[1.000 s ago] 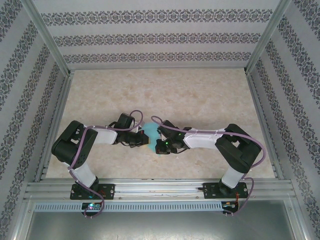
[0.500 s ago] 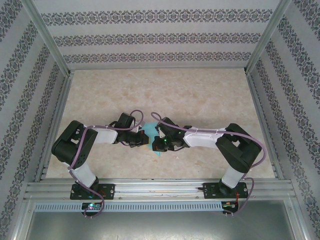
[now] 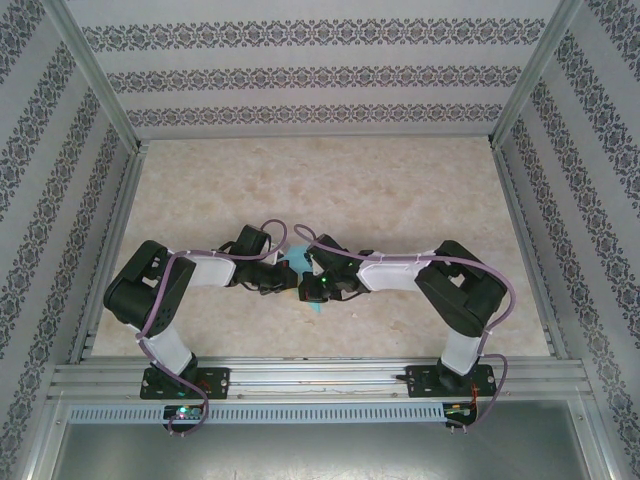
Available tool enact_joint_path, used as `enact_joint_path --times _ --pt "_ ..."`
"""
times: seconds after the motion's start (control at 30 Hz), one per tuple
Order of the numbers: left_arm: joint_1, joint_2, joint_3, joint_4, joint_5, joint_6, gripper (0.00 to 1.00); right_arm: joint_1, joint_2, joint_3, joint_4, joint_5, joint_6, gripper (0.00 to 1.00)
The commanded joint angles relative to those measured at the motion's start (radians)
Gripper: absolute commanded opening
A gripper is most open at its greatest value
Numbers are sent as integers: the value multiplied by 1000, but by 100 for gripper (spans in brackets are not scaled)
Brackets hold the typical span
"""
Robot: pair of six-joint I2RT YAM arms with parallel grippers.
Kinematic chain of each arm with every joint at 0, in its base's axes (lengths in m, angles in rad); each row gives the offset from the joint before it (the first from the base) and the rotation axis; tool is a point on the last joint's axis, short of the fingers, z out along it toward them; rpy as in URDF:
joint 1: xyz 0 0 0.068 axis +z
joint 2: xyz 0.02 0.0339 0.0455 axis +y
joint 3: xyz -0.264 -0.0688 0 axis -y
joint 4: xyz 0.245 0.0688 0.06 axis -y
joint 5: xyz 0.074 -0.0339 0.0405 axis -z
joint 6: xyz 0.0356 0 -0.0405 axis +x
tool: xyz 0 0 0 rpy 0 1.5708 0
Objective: Fold a paper plane with a square sheet of paper (fold left side to right side)
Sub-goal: Third fold the triangle at the center of the table.
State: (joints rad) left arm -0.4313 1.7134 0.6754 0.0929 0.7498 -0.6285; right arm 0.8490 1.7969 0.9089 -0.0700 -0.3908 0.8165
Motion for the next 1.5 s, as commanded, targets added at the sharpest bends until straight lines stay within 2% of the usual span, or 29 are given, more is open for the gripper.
enact_joint_path --times 0.0,0.47,0.97,1.27,1.47 --pt "-2 49 -9 -98 -112 34 0 13 18 10 -33 11 9 0" --pt "-3 76 33 -177 -170 88 0 19 -33 -39 -162 63 16 0" --pt "-1 90 43 -191 -181 102 0 32 -87 -74 -291 111 -1 0" --pt "-1 84 43 -194 -179 102 0 38 -178 -1 -283 103 -11 0" --pt "-1 83 40 -191 -178 101 0 43 -136 7 -203 59 5 0"
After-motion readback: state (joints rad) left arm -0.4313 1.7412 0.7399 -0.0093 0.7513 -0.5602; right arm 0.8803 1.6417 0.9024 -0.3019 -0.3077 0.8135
